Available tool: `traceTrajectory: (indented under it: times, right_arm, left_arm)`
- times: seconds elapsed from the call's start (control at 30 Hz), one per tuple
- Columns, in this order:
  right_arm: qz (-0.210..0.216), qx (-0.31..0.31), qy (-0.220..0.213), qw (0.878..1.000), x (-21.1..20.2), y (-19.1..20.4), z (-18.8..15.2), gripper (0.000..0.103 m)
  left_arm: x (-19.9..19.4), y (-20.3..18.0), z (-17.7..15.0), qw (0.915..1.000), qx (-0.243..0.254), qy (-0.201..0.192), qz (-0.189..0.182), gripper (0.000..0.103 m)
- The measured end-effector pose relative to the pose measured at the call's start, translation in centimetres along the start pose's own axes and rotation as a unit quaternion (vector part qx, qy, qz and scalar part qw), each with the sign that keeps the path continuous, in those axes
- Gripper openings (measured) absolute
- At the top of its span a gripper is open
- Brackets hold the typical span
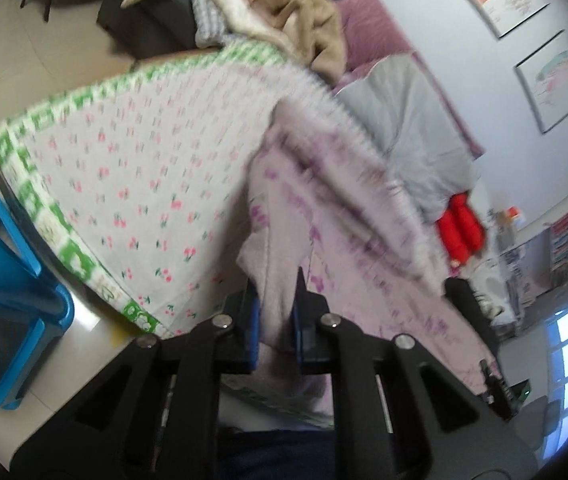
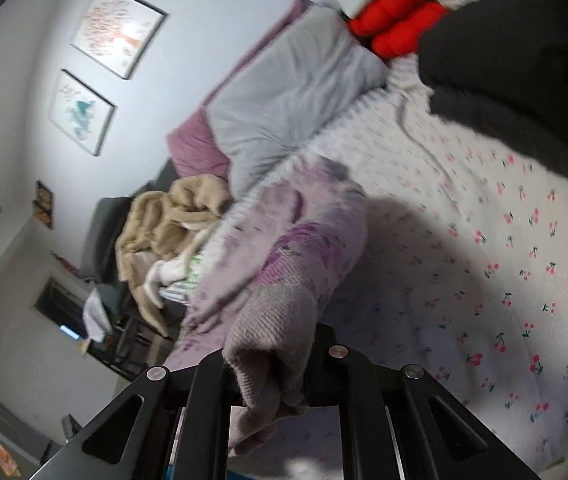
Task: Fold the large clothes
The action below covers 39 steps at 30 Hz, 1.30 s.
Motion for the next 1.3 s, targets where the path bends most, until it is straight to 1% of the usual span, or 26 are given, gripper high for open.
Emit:
traceTrajectory:
  times: [0.03, 0.1, 0.2, 0.23, 0.3, 0.37, 0.4, 0.43, 0.47, 0.53, 0.57, 0.6, 0.73, 0.83, 0.87, 0.93, 0.97, 1.0, 1.03, 1.07, 1.1, 1.17, 1.2, 1.23, 1.27, 1.3]
  right_arm:
    - [0.011, -0.003, -0.007, 1.0, -1.5, 0.9, -0.2, 0.011]
    - [0.032, -0.008, -0.018, 0.999, -4.2, 2.3, -0.6, 0.011]
    - [0.055, -0.017, -0.029, 0.998, -7.9, 3.6, -1.4, 0.011]
    - [0.062, -0.021, -0.032, 0.997, -9.2, 4.0, -1.9, 0.011]
    - [0.075, -0.032, -0.042, 0.996, -12.3, 4.6, -2.9, 0.011]
    - [0.077, -0.034, -0.046, 0.995, -13.6, 4.4, -3.5, 0.011]
    - [0.069, -0.031, -0.042, 0.996, -13.6, 3.8, -3.7, 0.011]
    - [0.048, -0.025, -0.033, 0.998, -12.6, 2.5, -4.1, 0.011]
    - [0.036, -0.017, -0.024, 0.999, -11.7, 1.5, -4.1, 0.011]
    - [0.019, 0.019, -0.004, 1.0, -9.3, -0.9, -4.2, 0.012]
    - [0.02, 0.038, 0.003, 0.999, -8.1, -1.9, -4.2, 0.012]
    - [0.024, 0.052, 0.005, 0.998, -7.4, -2.5, -4.1, 0.012]
    - [0.05, 0.07, 0.0, 0.996, -6.4, -2.4, -3.1, 0.012]
    - [0.065, 0.065, -0.014, 0.996, -5.1, -0.7, -1.2, 0.013]
    - [0.064, 0.058, -0.017, 0.996, -3.4, 0.5, -0.2, 0.013]
    - [0.046, 0.046, -0.02, 0.998, -0.3, 1.2, 1.2, 0.015]
    - [0.034, 0.044, -0.02, 0.998, 1.2, 1.2, 1.8, 0.018]
    - [0.009, 0.033, -0.018, 0.999, 3.5, 1.0, 2.5, 0.019]
    - [-0.017, 0.021, -0.014, 1.0, 5.5, 0.4, 3.1, 0.02]
    - [-0.035, 0.018, -0.009, 0.999, 6.9, -0.1, 3.4, 0.023]
    - [-0.062, 0.019, 0.007, 0.998, 9.3, -1.2, 3.8, 0.023]
    - [-0.095, 0.042, 0.027, 0.994, 11.3, -3.2, 4.1, 0.025]
    - [-0.097, 0.057, 0.028, 0.993, 11.6, -4.0, 4.4, 0.026]
    - [-0.091, 0.063, 0.025, 0.994, 11.6, -4.5, 4.7, 0.027]
    - [-0.086, 0.064, 0.021, 0.994, 11.4, -4.9, 4.9, 0.027]
    - [-0.082, 0.063, 0.021, 0.994, 11.3, -5.3, 5.0, 0.03]
  left_arm:
    - [-1.0, -0.5, 0.4, 1.0, 0.002, -0.008, -0.005, 0.014]
    - [-4.2, -1.5, 0.9, 0.9994, 0.008, -0.025, -0.022, 0.014]
    - [-7.9, -2.5, 0.5, 0.9983, 0.022, -0.04, -0.035, 0.014]
    - [-8.5, -2.7, 0.4, 0.9982, 0.025, -0.042, -0.036, 0.014]
    - [-10.3, -3.1, -0.9, 0.9976, 0.035, -0.044, -0.041, 0.014]
    - [-10.6, -2.7, -1.8, 0.9979, 0.038, -0.04, -0.033, 0.015]
    - [-9.8, -2.2, -2.2, 0.9985, 0.038, -0.032, -0.024, 0.015]
    - [-8.6, -1.7, -2.6, 0.9991, 0.033, -0.022, -0.018, 0.015]
    - [-6.7, -0.8, -3.0, 0.9997, 0.021, -0.003, -0.008, 0.015]
    - [-4.4, 0.4, -3.4, 0.9998, 0.003, 0.019, -0.001, 0.015]
    - [-3.2, 1.0, -3.6, 0.9995, -0.012, 0.03, -0.003, 0.015]
    - [-2.8, 1.2, -3.7, 0.9992, -0.021, 0.032, -0.006, 0.015]
    - [-2.9, 1.2, -2.3, 0.9992, -0.033, 0.021, -0.013, 0.015]
    - [-1.6, 0.2, 0.7, 0.9993, -0.035, 0.007, -0.01, 0.016]
    - [-0.7, -0.1, 2.0, 0.9994, -0.035, 0.001, -0.006, 0.017]
    - [2.0, 0.1, 4.4, 0.9988, -0.046, -0.002, 0.016, 0.02]
    - [3.7, 0.3, 5.4, 0.9985, -0.048, 0.002, 0.026, 0.022]
    - [5.9, 0.3, 6.4, 0.9985, -0.041, 0.012, 0.035, 0.023]
    - [7.8, 0.5, 7.0, 0.9984, -0.036, 0.025, 0.036, 0.027]
    - [9.9, 0.8, 7.5, 0.9977, -0.038, 0.045, 0.033, 0.033]
    - [11.6, 1.3, 7.7, 0.9965, -0.046, 0.064, 0.027, 0.036]
    - [13.0, 2.2, 8.1, 0.9941, -0.07, 0.08, 0.019, 0.043]
    - [13.0, 2.6, 8.5, 0.9943, -0.075, 0.074, 0.015, 0.046]
    - [12.8, 2.6, 8.7, 0.9953, -0.067, 0.067, 0.015, 0.053]
    - [12.5, 2.7, 9.0, 0.9968, -0.052, 0.058, 0.019, 0.06]
    - [12.1, 2.8, 9.1, 0.9979, -0.031, 0.049, 0.028, 0.062]
Point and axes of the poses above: each gripper's, at about its wrist camera, not at the fingertips, and x roughly the way its jaws point, y to its left, z to its top, the point moved 9 cm from there along x, roughly the way its jaws point, and after that the axes turned 12 degrees about x, right-handed, at the moved point
